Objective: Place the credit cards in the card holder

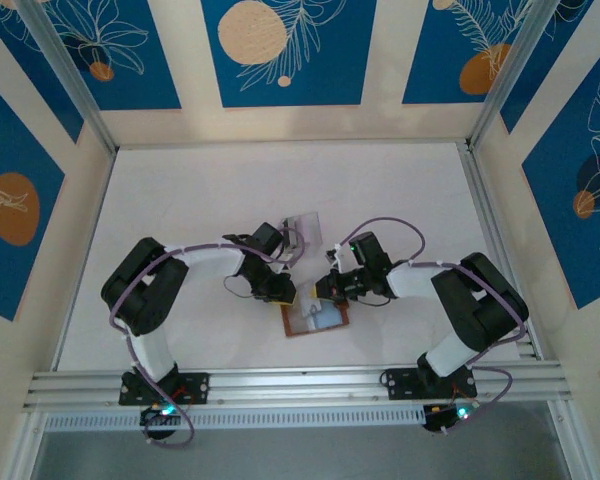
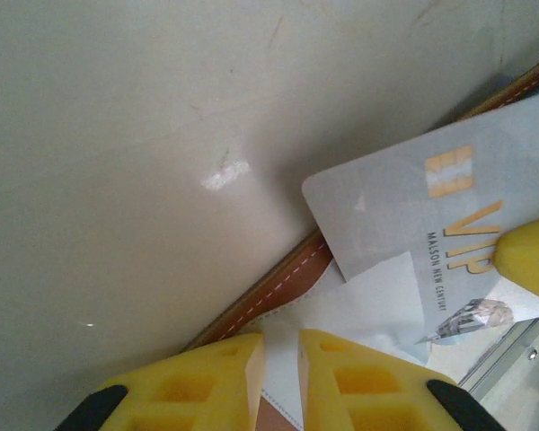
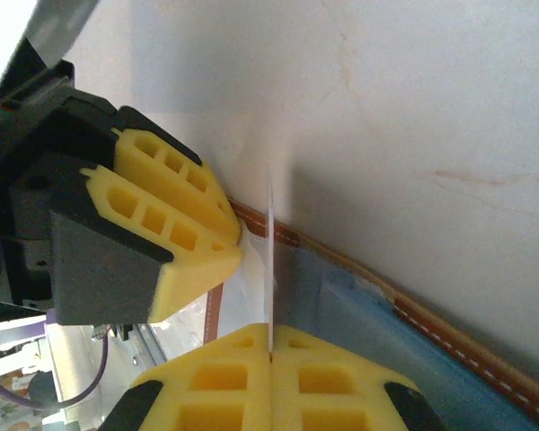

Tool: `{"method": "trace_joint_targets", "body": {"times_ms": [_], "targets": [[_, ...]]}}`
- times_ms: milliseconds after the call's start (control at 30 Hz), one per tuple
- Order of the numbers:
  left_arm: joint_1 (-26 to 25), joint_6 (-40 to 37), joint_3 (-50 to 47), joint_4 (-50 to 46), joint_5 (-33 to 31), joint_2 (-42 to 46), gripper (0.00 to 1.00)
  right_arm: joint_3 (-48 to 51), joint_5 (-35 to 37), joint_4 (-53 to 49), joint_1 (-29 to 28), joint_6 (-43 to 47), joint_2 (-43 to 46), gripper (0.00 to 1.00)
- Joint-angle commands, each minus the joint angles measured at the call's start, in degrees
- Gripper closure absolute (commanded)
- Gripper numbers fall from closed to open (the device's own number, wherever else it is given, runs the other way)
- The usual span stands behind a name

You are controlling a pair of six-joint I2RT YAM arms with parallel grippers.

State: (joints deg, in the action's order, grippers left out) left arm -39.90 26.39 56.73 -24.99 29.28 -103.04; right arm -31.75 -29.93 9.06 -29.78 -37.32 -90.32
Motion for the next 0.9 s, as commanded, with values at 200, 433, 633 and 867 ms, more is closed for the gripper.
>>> {"method": "trace_joint_targets", "body": {"times_ms": [200, 433, 633, 867], "targets": [[-1.1, -1.0, -1.9, -2.9, -2.9, -3.2, 0.80, 3.9, -2.1, -0.3, -1.2, -1.2, -0.4, 1.00], [-1.1, -0.7, -2.1, -2.2, -2.7, -3.6, 0.80, 5.6, -2.7, -0.9, -2.1, -1.9, 0.3, 1.00], [-1.1, 0.0, -2.3, -1.4, -1.8, -3.3, 0.80, 5.4, -0.7, -0.7, -3.8, -3.4, -0.2, 1.00], [-1.8, 1.9, -1.9, -0.5, -0.5, -1.4, 0.80, 3.4, 3.3, -1.8, -4.6, -6.2, -2.5, 1.00]]}}
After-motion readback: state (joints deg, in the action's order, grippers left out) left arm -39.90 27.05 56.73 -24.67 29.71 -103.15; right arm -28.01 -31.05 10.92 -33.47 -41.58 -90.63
